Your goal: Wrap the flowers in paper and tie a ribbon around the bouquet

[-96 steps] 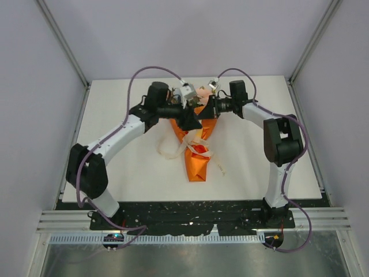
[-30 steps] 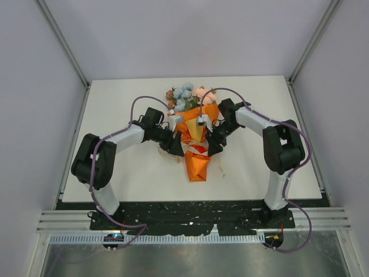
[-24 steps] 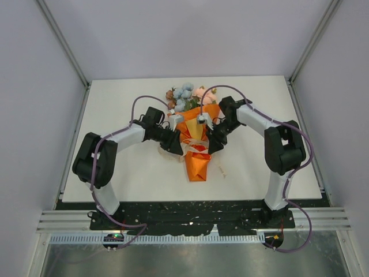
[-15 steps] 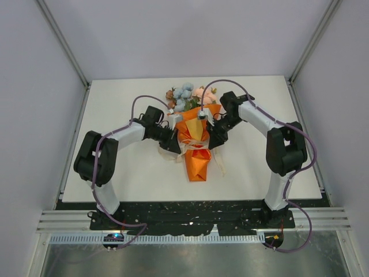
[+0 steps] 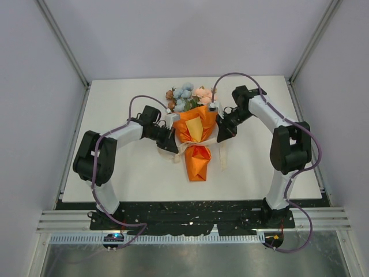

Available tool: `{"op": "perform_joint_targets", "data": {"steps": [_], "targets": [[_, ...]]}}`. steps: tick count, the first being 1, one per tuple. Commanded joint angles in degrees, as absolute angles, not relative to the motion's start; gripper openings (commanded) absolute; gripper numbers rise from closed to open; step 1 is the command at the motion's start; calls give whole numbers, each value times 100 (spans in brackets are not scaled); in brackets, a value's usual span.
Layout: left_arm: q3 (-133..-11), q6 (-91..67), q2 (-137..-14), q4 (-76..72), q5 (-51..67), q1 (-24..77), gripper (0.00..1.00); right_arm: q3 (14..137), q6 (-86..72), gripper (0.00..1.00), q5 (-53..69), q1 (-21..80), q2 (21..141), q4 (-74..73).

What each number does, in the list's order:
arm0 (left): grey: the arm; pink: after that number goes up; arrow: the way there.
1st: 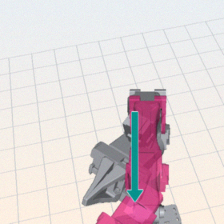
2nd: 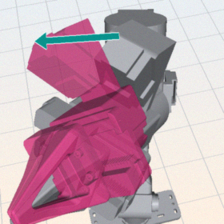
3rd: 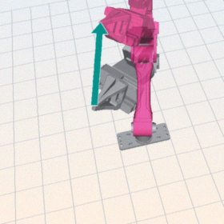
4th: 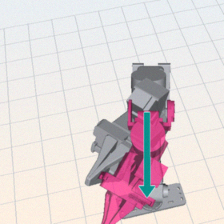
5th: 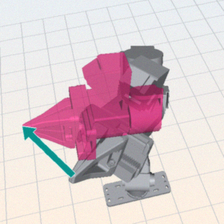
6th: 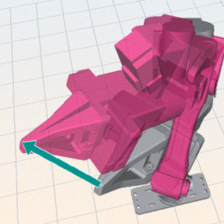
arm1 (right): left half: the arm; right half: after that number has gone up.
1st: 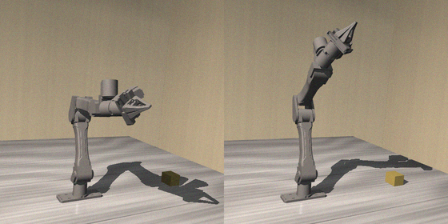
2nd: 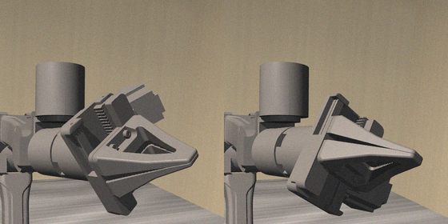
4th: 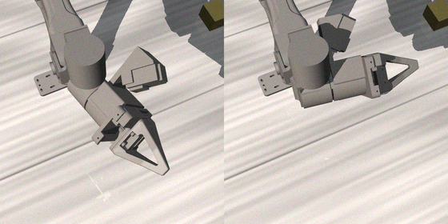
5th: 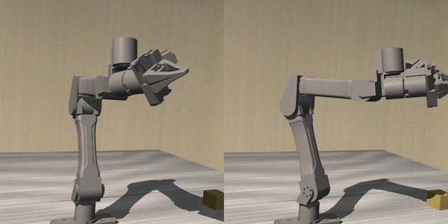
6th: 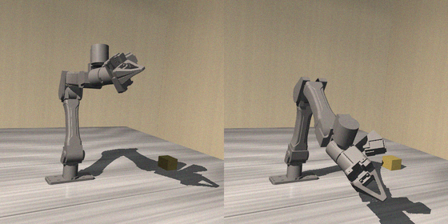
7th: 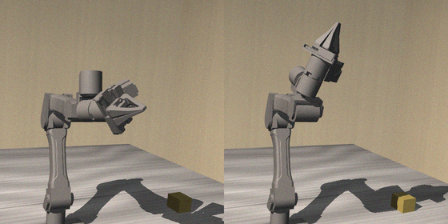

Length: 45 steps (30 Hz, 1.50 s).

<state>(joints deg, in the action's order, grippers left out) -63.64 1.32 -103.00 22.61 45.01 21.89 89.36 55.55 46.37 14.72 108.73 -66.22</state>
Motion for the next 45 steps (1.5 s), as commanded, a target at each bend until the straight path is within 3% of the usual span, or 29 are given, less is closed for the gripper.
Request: {"op": "perform_joint_targets", "data": {"steps": [1,8,21,22,25,26,34,45], "targets": [[-6548,229,-10116,2329,4526,2136,0,8904,5800,5,4439,1231,10749,-6943],[-6522,316,-10081,2320,4474,2136,0,8351,5434,5,3921,1107,11012,-6260],[-6434,703,-9958,2382,4333,2311,0,8463,4114,8,2725,1406,11548,-4975],[-6425,712,-9958,2373,4290,2329,0,8490,4087,12,2742,1415,11549,-4975],[-6442,756,-9958,2373,4254,2355,0,8717,4261,55,3004,1433,11505,-5220],[-6442,791,-9958,2382,4245,2364,0,8814,4315,56,3102,1424,11470,-5447],[-6381,800,-9932,2250,4236,2382,3,8860,4053,50,4500,1721,10416,-4730],[-6311,607,-9897,2092,4500,2356,13,8587,3779,40,3481,2847,10634,-3254]]}}
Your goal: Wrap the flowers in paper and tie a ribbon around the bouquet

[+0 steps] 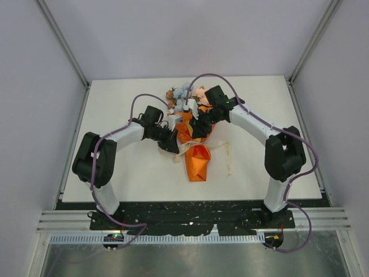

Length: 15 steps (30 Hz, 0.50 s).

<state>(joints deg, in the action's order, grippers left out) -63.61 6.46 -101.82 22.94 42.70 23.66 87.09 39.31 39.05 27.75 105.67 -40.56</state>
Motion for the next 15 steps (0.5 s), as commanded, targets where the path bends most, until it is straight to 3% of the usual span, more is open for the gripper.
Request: {"op": "perform_joint_targets", "data": {"steps": [1,15], "targets": [[-6284,546,-9905,2057,4526,2338,13,8517,3779,40,3402,2882,10661,-3191],[-6302,150,-10063,1863,4684,2215,15,8156,4043,45,3472,2953,10881,-2944]]}}
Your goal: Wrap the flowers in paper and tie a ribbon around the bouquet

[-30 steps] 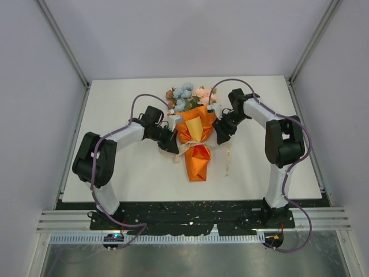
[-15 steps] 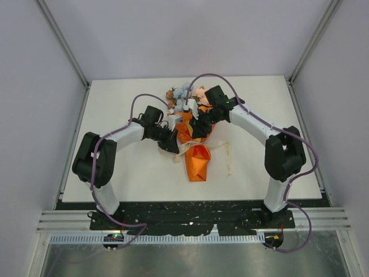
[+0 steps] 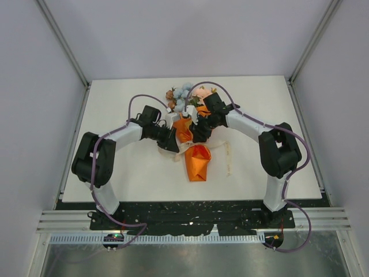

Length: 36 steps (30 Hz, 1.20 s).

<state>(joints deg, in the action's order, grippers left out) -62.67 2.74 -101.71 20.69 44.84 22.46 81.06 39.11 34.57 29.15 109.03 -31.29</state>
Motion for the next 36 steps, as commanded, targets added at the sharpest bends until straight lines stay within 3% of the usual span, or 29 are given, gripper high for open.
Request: {"op": "perform_joint_targets", "data": {"steps": [1,14,17,18,20,22,24,28,32,36], "targets": [[-6302,149,-10063,1863,4685,2215,15,8208,4121,47,3506,2962,10907,-3014],[-6258,70,-10063,1784,4684,2206,16,8209,4491,51,3525,3103,10846,-3393],[-6240,62,-10063,1767,4693,2197,17,8314,4456,42,3261,3120,10994,-3392],[-6223,44,-10055,1749,4693,2197,17,8358,4456,31,3130,3120,11004,-3384],[-6179,35,-10020,1688,4711,2162,20,8367,4474,21,2989,3111,11004,-3366],[-6109,-184,-9985,1600,4729,2110,26,8297,4544,12,3049,3094,10934,-3366],[-6021,-333,-9897,1468,4790,2040,39,8236,4553,5,3242,3067,10820,-3340],[-5731,-667,-9406,1021,4957,1750,50,8130,4377,5,3568,3067,10547,-3104],[-5774,-773,-9079,835,5098,1503,48,7998,4315,5,3735,3067,10284,-2980],[-6431,-1054,-9447,887,5133,1616,24,7814,4342,5,3788,3067,10091,-2901]]}}
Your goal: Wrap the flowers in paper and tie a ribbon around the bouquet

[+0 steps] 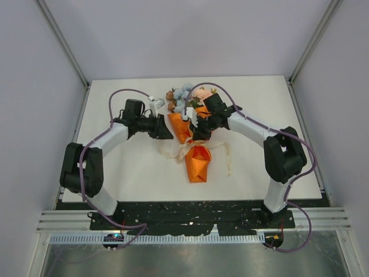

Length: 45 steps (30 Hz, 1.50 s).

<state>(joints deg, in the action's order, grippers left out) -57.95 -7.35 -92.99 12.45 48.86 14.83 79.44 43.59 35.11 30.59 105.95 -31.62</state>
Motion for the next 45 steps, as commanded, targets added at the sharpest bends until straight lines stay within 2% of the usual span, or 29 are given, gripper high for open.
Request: {"op": "perform_joint_targets", "data": {"steps": [1,10,26,35,41,45], "targets": [[-6642,-1116,-9614,949,5142,1678,20,7744,4350,5,3797,3067,10064,-2892],[-7602,-1626,-10775,1239,5317,2329,0,7278,4491,5,3586,3067,9756,-2707],[-8200,-1485,-11724,1793,5247,2549,1,6996,4509,5,3586,3059,9598,-2479],[-8552,-677,-11909,2557,5361,2725,8,6829,4544,5,3595,3006,9457,-2312],[-8587,-396,-11927,2689,5493,2733,20,6706,4430,5,3559,2962,9352,-2092],[-8648,-255,-11979,2759,5537,2742,34,6671,4403,5,3595,2953,9325,-2057]]}}
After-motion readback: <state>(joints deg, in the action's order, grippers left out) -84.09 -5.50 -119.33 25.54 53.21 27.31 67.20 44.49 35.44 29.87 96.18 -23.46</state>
